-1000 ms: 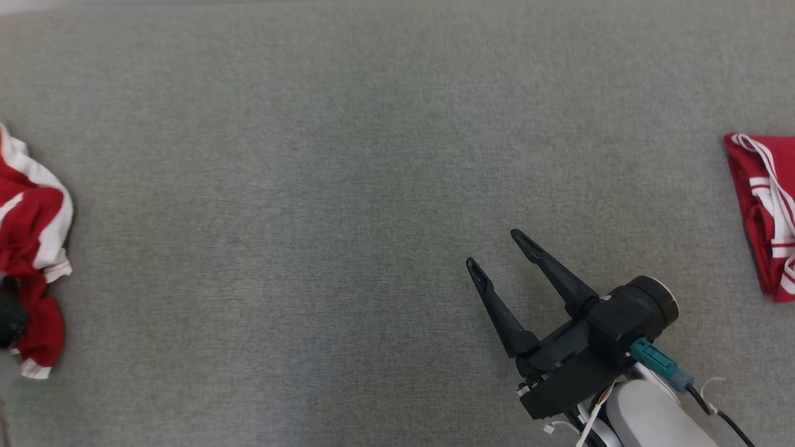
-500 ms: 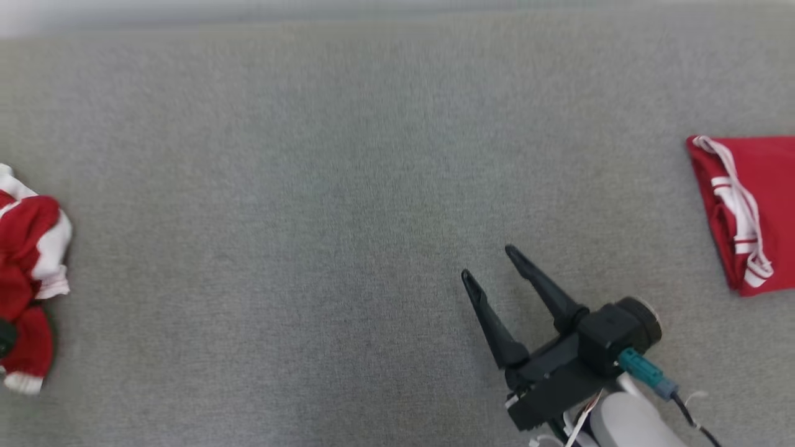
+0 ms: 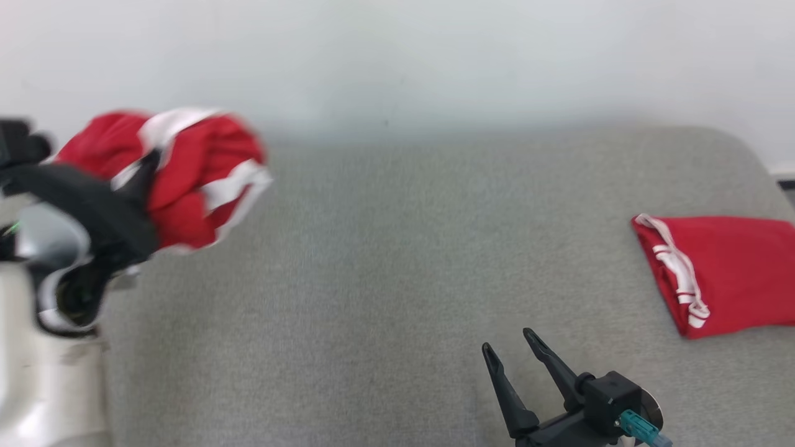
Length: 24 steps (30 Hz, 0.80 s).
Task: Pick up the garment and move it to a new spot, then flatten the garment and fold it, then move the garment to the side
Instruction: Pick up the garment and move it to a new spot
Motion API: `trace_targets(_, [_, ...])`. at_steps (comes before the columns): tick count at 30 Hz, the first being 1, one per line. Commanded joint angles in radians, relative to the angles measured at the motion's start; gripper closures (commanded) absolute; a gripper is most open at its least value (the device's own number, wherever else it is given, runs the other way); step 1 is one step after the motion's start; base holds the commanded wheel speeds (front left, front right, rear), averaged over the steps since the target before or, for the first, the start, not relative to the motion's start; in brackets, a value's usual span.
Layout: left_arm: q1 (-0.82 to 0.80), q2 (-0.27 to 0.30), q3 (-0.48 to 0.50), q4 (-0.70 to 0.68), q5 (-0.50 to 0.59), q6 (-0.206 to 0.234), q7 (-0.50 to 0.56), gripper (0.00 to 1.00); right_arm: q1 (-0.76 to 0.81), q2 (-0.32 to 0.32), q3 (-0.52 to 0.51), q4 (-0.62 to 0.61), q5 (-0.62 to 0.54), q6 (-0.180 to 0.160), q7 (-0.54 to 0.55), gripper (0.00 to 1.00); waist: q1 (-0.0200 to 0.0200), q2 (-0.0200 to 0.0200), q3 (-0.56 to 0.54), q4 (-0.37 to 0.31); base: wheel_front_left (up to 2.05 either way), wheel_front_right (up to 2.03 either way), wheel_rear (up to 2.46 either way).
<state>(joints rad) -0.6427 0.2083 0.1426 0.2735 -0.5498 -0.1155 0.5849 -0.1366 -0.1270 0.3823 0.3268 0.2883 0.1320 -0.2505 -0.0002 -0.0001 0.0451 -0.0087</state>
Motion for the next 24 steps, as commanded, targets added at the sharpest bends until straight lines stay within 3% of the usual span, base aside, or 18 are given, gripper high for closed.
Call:
trace_targets(1, [-0.013, -0.017, -0.018, -0.028, -0.009, -0.007, 0.007, 1.0, 0.007, 0.003, 0.0, 0.001, -0.009, -0.003, -0.006, 0.0, 0.0002, 0.0001, -0.09, -0.029, 0.0, 0.0, 0.0])
trace_targets(6, [0.019, -0.087, -0.133, -0.134, -0.027, -0.011, 0.016, 1.0, -0.018, 0.019, 0.01, -0.002, -0.009, -0.003, -0.009, 0.0, 0.0002, 0.0001, -0.099, -0.099, 0.0, 0.0, 0.0])
trace_targets(11, [0.076, -0.127, -0.236, -0.136, -0.028, -0.014, -0.049, 1.0, -0.036, 0.014, 0.028, 0.001, -0.01, -0.003, -0.011, 0.0, 0.0002, 0.0001, -0.082, -0.189, 0.0, 0.0, 0.0])
trace_targets(18, [0.151, -0.152, -0.293, 0.027, -0.008, 0.01, -0.249, 1.0, -0.065, 0.0, 0.037, -0.005, -0.002, -0.003, -0.012, 0.0, 0.0002, 0.0001, -0.032, -0.321, 0.0, 0.0, 0.0])
trace_targets(24, [0.181, -0.153, -0.349, 0.252, 0.061, 0.027, -0.403, 1.0, -0.07, -0.001, 0.028, -0.003, 0.004, -0.003, -0.012, 0.0, 0.0002, 0.0001, 0.005, -0.385, 0.0, 0.0, 0.0])
